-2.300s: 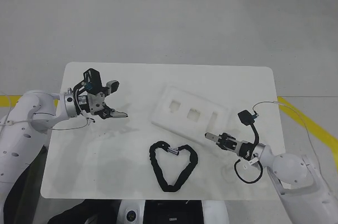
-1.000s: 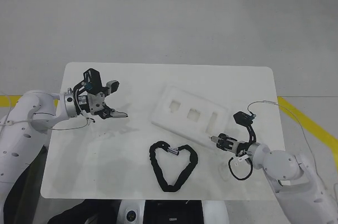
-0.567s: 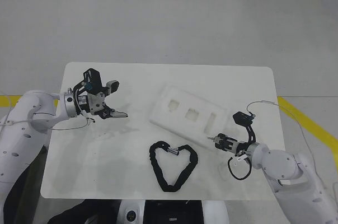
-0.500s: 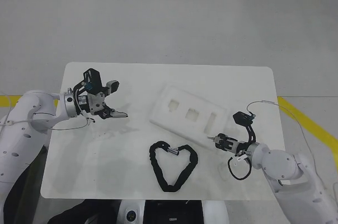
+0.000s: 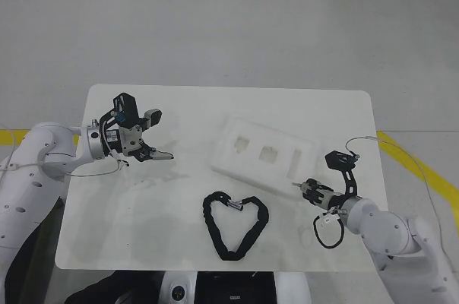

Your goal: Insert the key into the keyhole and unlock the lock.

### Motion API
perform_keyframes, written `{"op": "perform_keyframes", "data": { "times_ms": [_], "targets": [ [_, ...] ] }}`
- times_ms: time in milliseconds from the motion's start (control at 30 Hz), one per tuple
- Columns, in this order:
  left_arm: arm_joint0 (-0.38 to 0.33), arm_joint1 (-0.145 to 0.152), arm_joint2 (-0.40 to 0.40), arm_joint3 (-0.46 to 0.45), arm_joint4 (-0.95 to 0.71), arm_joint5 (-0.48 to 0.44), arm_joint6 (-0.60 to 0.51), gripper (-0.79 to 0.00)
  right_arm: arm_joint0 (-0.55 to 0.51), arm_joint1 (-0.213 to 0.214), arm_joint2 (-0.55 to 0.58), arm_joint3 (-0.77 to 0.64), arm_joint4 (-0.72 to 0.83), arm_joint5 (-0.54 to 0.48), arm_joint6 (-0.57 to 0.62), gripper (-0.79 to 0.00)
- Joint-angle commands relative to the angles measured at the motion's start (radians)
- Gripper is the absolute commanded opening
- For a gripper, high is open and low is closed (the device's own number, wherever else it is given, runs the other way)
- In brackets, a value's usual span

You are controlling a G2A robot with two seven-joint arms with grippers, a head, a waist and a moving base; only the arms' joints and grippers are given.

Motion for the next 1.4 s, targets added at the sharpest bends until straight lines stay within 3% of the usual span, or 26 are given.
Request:
{"op": "perform_keyframes", "data": {
  "times_ms": [0, 300, 600, 867, 1000, 1367],
  "targets": [
    [0.000, 0.000, 0.000, 0.000, 0.000, 0.000, 0.000, 0.000, -0.003, 0.001, -0.001, -0.006, -0.024, 0.006, 0.000, -0.785],
    [0.000, 0.000, 0.000, 0.000, 0.000, 0.000, 0.000, 0.000, 0.006, 0.000, -0.040, -0.020, -0.137, 0.055, 0.003, -0.785],
    [0.000, 0.000, 0.000, 0.000, 0.000, 0.000, 0.000, 0.000, -0.014, 0.003, -0.006, -0.068, -0.214, 0.068, 0.009, -0.785],
    [0.000, 0.000, 0.000, 0.000, 0.000, 0.000, 0.000, 0.000, -0.071, 0.002, 0.049, -0.085, -0.147, 0.027, 0.001, -0.785],
    [0.000, 0.000, 0.000, 0.000, 0.000, 0.000, 0.000, 0.000, -0.075, -0.002, 0.068, -0.062, -0.027, -0.035, 0.008, -0.785],
    [0.000, 0.000, 0.000, 0.000, 0.000, 0.000, 0.000, 0.000, -0.076, -0.010, 0.060, -0.023, 0.108, -0.123, -0.039, -0.785]
  ]
}}
